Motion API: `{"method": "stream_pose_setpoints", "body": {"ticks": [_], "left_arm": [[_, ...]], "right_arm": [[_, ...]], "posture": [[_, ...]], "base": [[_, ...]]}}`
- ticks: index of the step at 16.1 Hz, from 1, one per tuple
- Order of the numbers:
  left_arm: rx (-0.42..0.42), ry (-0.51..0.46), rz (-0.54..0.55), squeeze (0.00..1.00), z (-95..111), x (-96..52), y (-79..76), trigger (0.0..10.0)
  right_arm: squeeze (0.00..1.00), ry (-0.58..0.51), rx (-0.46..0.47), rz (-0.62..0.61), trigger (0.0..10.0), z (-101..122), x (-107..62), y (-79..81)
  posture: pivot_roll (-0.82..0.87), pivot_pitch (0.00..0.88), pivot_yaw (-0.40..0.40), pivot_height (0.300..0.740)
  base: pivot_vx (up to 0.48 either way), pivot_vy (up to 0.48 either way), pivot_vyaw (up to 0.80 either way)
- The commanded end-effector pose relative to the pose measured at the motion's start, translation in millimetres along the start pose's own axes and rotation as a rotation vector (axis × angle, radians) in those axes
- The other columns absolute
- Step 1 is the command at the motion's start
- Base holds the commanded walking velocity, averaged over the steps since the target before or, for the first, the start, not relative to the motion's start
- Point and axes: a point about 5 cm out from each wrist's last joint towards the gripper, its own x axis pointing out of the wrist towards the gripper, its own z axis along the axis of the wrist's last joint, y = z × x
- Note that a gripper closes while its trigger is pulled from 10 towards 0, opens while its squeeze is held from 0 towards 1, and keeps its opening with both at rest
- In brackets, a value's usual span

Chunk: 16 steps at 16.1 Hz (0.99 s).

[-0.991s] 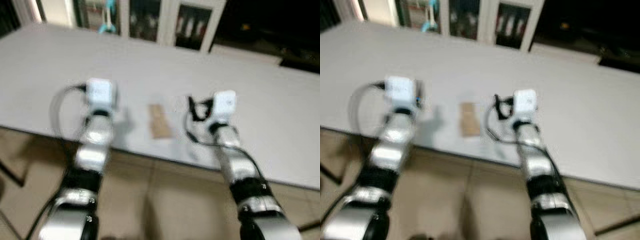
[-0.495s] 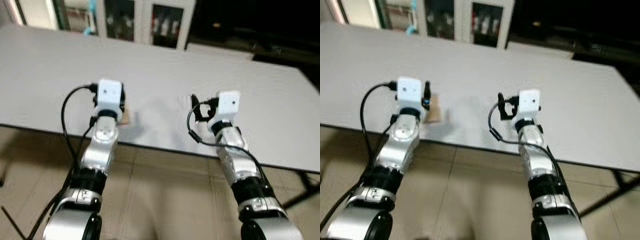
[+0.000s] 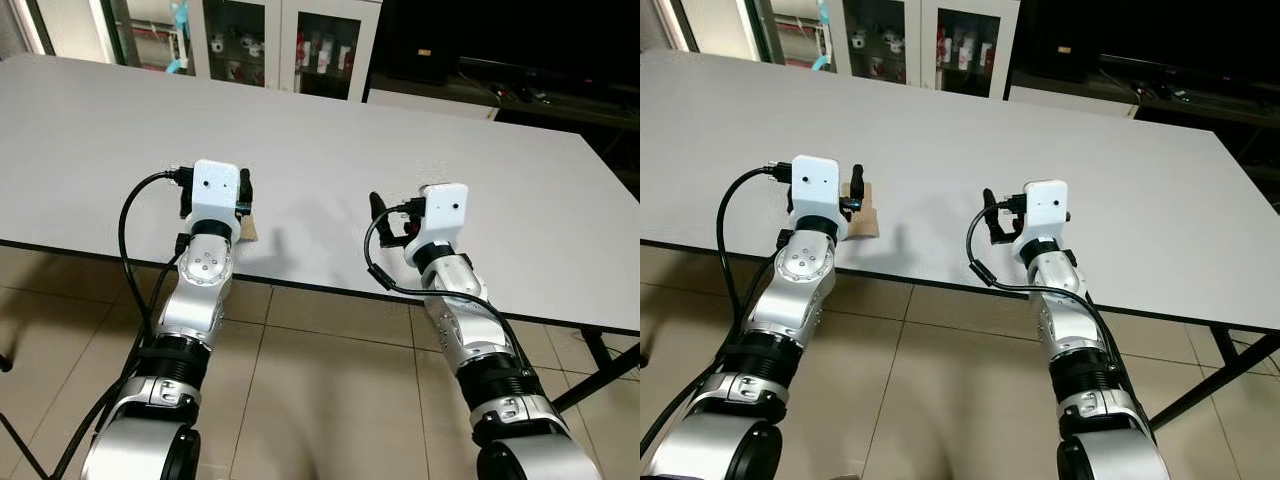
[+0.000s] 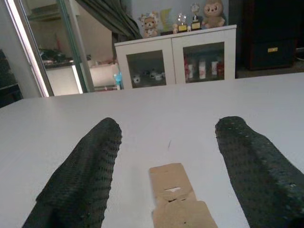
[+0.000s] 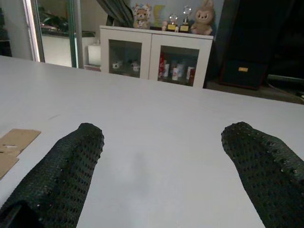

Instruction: Picking trash to rubbish bin

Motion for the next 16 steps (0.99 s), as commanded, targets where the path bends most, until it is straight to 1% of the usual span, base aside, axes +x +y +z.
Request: {"method": "stream_pose_setpoints", "body": {"ticks": [1, 8, 10, 11, 13, 16], "left_arm": [[0.0, 0.011, -0.009, 1.0, -0.7, 0.7, -2.0, 10.0], [-0.005, 0.046, -0.018, 1.0, -6.8, 0.2, -3.6, 10.0], [-0.023, 0.055, -0.015, 1.0, -8.2, 0.1, -3.7, 10.0], [-0.045, 0.072, -0.005, 1.0, -11.2, 0.1, -3.1, 10.0], [-0.051, 0.088, -0.007, 1.0, -14.8, 0.5, -2.4, 10.0], [-0.079, 0.118, 0.008, 1.0, -19.4, 4.3, 2.8, 10.0]], "right_arm": [[0.0, 0.0, 0.004, 0.007, 10.0, 1.8, -0.1, -0.7], [0.0, 0.02, 0.005, 0.096, 10.0, -0.8, -1.4, 10.3], [0.0, 0.023, 0.009, 0.108, 10.0, -1.0, -1.9, 11.4], [0.0, 0.026, 0.011, 0.121, 10.0, -1.4, -2.5, 12.9], [0.0, 0.026, 0.012, 0.139, 10.0, -1.2, -3.1, 15.3], [0.0, 0.031, 0.019, 0.176, 10.0, -1.2, -5.5, 19.2]], "posture": [[0.01, 0.016, -0.099, 0.74], [0.01, 0.017, -0.1, 0.74], [0.01, 0.016, -0.099, 0.74], [0.01, 0.017, -0.101, 0.74], [0.01, 0.019, -0.1, 0.74], [0.0, 0.029, -0.103, 0.74]], "base": [[0.0, 0.0, 0.0], [0.0, 0.0, 0.0], [0.0, 0.0, 0.0], [0.0, 0.0, 0.0], [0.0, 0.0, 0.0], [0.0, 0.0, 0.0]]}}
